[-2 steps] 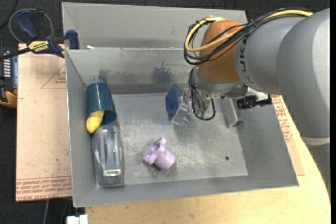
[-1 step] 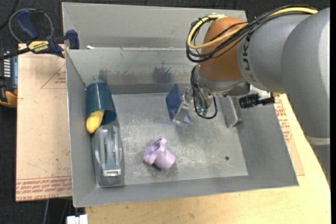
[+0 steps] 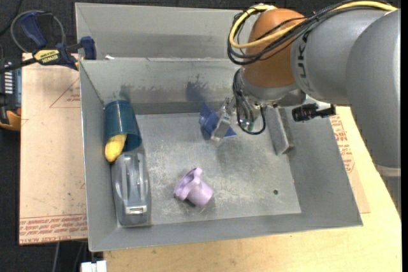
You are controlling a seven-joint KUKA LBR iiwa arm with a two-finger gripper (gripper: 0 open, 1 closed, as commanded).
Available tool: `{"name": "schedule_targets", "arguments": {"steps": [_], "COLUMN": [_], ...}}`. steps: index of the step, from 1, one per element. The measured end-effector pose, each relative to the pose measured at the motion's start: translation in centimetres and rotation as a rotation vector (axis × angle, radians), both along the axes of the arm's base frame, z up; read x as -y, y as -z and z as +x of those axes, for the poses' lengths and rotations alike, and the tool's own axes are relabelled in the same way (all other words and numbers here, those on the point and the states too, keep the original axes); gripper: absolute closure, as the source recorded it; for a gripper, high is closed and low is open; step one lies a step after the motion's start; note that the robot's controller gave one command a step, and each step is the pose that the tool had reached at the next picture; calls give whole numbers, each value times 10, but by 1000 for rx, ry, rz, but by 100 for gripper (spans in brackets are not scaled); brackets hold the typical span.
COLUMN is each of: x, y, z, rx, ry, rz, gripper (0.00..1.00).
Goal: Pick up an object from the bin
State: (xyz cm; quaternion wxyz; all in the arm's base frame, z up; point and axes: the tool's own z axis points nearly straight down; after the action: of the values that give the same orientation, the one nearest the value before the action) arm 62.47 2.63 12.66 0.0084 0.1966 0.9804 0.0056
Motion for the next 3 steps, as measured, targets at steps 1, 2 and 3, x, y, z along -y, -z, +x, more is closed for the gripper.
{"name": "schedule_targets", "arguments": {"steps": [1, 2, 3], "x": [6, -2, -24], "y": [-17, -48, -51], "z": [-2, -3, -31], "rx": [-8, 1, 2], "ry": [-8, 0, -304], "rz": [-1, 0, -5], "gripper": [100, 100, 100]}}
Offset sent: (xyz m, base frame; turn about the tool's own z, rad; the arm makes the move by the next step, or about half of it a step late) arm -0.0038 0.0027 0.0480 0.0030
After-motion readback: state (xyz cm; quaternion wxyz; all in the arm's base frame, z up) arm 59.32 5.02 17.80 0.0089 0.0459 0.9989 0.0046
